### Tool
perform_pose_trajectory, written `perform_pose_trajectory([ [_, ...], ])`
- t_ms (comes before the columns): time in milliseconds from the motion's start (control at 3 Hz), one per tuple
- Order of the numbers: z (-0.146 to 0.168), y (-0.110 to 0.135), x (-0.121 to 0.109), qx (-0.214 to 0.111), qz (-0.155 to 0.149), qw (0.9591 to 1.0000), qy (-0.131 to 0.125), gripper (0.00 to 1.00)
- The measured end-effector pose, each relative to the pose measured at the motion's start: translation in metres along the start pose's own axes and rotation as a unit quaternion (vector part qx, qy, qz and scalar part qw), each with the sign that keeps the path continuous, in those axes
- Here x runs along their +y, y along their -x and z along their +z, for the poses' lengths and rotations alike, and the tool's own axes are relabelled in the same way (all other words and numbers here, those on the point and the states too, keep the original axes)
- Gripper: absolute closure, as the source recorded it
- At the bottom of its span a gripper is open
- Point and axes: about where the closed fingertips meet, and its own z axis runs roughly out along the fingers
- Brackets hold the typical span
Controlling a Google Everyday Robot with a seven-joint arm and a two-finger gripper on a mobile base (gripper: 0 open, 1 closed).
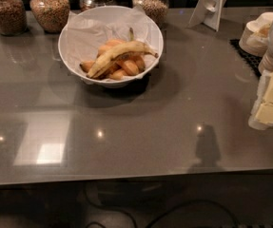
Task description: Pick banana from white bowl
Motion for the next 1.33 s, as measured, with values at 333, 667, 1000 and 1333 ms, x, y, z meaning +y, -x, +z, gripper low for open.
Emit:
perform_pose_trajectory([
  [333,0.0,0.0,0.0,0.0,0.0,1.0,0.0,0.0],
  [667,0.0,0.012,-0.009,-0.024,-0.009,0.9995,-0.018,0.0],
  [1000,0.001,0.052,-0.031,-0.087,-0.036,0.9945,-0.045,0.0],
  [1333,0.004,0.109,-0.055,-0.163,-0.072,0.9819,-0.064,0.0],
])
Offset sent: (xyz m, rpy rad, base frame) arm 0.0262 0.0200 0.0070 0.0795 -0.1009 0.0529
